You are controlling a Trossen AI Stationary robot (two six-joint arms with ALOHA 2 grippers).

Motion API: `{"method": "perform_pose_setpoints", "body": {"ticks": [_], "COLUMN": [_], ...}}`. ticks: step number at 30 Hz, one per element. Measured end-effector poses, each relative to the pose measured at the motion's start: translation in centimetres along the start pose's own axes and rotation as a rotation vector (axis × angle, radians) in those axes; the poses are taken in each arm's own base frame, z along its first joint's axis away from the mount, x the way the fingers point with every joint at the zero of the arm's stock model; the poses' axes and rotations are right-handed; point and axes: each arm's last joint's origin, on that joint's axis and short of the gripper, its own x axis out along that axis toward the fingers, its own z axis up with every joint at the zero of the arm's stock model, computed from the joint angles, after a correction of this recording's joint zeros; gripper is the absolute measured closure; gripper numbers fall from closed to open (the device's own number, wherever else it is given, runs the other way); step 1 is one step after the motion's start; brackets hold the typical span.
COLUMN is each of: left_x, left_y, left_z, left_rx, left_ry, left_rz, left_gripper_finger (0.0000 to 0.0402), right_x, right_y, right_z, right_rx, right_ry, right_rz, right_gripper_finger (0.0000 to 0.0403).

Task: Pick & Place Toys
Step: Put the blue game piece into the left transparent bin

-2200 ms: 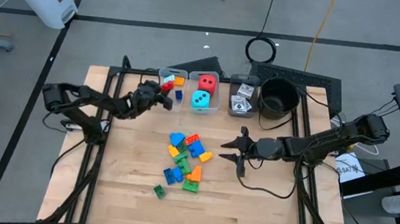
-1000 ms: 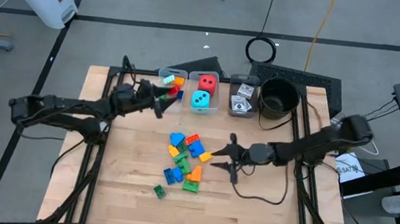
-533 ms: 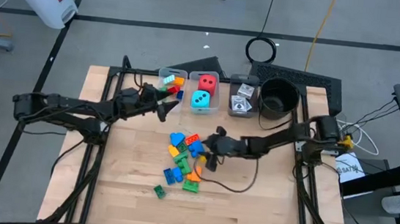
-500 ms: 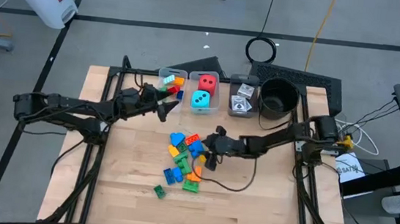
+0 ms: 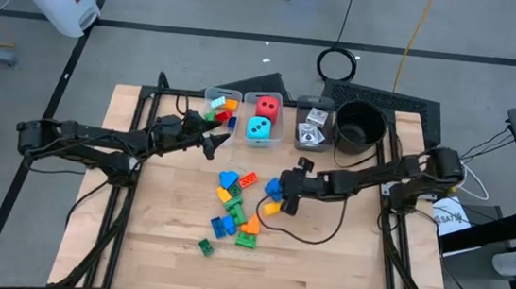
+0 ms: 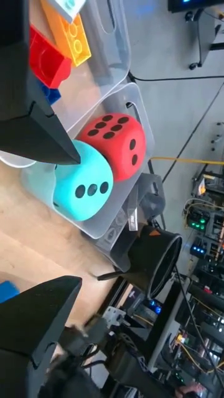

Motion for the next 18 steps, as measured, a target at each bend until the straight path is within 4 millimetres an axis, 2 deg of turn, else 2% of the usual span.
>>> {"method": "perform_pose_setpoints", "body": {"ticks": [4,8,14,18], "left_x": [0.0,0.0,0.0,0.0], "left_y": [-0.1,-0.2,-0.2,-0.2], "left_z": [-0.1,-0.2,-0.2,-0.1], "left_rx": [0.002,0.000,-0.002,-0.004], "left_ry": [0.009,0.012,0.010,0.005], "left_rz": [-0.003,-0.003,0.000,-0.001], "left_gripper_finger": [0.0089,0.0089,0.0089,0.0089], "right_x": [-1.7,-2.1,-0.9,0.5], "right_y": [-0.2,-0.3,0.1,-0.1], "right_z": [-0.4,-1.5,-3.5,-4.6], "right_rx": [0.034,0.093,0.114,0.117], "right_ry": [-0.045,-0.095,-0.228,-0.227], "right_rz": [-0.070,-0.092,0.061,0.052], "right_gripper_finger": [0.0229,0.0208,0.0126,0.0081]}}
